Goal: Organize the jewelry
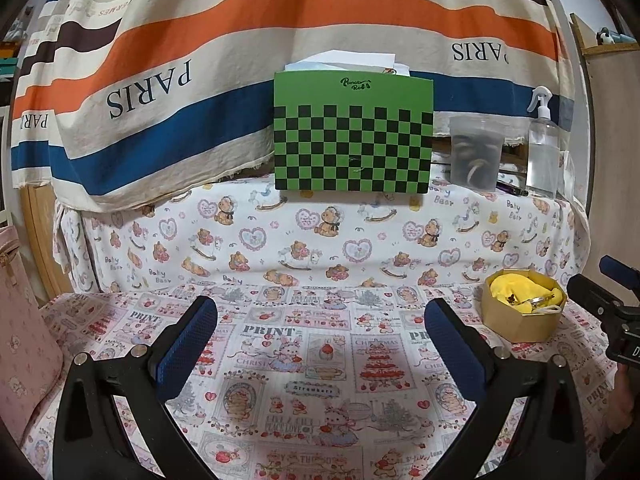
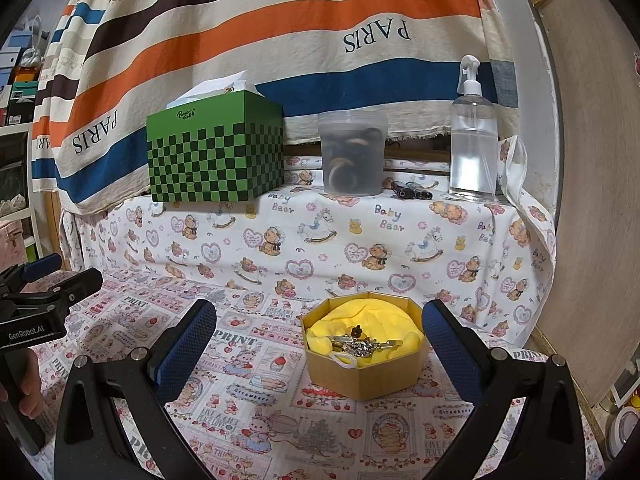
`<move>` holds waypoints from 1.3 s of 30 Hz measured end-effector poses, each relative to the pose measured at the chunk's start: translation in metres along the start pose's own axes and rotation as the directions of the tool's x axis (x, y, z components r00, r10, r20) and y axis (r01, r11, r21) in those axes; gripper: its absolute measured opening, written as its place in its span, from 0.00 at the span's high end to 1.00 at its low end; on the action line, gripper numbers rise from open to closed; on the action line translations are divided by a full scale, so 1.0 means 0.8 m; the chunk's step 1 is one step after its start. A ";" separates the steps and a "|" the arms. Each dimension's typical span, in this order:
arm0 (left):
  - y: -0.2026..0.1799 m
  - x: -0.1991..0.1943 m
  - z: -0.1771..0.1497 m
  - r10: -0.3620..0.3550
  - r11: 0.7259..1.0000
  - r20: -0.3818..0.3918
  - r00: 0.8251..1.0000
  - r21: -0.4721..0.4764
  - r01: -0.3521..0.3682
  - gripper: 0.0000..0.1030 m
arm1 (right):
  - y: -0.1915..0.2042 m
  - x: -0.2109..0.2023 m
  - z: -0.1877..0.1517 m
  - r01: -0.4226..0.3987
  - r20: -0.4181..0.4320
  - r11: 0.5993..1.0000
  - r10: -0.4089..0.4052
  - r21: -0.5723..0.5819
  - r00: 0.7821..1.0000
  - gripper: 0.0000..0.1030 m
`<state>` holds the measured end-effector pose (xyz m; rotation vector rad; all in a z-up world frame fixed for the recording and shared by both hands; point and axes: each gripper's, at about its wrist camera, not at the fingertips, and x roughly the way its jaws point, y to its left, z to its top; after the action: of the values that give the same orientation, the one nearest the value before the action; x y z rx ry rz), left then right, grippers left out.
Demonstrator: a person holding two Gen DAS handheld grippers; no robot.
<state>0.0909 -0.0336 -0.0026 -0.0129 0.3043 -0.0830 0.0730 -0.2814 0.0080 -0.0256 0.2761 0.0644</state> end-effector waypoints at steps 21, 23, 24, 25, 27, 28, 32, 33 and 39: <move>0.000 0.000 0.000 -0.003 1.000 -0.003 1.000 0.000 0.003 0.00 | 0.001 0.000 0.000 0.000 -0.001 1.000 0.000 -0.001 1.000 0.00; 0.000 0.000 0.000 -0.003 1.000 -0.003 1.000 0.000 0.003 0.00 | 0.000 0.000 0.000 0.000 -0.001 1.000 0.000 -0.002 1.000 0.00; 0.000 0.000 0.000 -0.003 1.000 -0.002 1.000 0.000 0.003 0.00 | 0.000 0.000 -0.001 0.000 -0.001 1.000 0.000 -0.001 1.000 0.00; 0.000 0.000 0.000 -0.003 1.000 -0.002 1.000 0.000 0.003 0.00 | 0.000 0.000 0.000 0.000 -0.001 1.000 0.000 -0.001 1.000 0.00; 0.000 0.000 0.000 -0.002 1.000 -0.003 1.000 0.000 0.002 0.00 | 0.001 0.000 0.000 0.000 -0.001 1.000 0.000 -0.002 1.000 0.00; 0.000 0.000 0.000 -0.002 1.000 -0.003 1.000 0.000 0.002 0.00 | 0.001 0.000 0.000 0.000 -0.001 1.000 0.000 -0.001 1.000 0.00; 0.000 0.000 0.001 -0.001 1.000 -0.001 1.000 -0.001 0.001 0.00 | 0.001 0.000 0.000 0.000 -0.001 1.000 0.000 -0.001 1.000 0.00; 0.000 0.000 0.000 -0.002 1.000 -0.002 1.000 -0.001 0.002 0.00 | 0.000 0.000 0.000 0.000 -0.001 1.000 0.000 -0.001 1.000 0.00; 0.001 -0.001 0.000 0.001 1.000 -0.002 1.000 -0.005 -0.001 0.00 | 0.001 0.000 0.000 0.000 -0.001 1.000 0.000 -0.002 1.000 0.00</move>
<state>0.0905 -0.0331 -0.0021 -0.0175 0.3069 -0.0809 0.0730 -0.2807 0.0077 -0.0273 0.2769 0.0643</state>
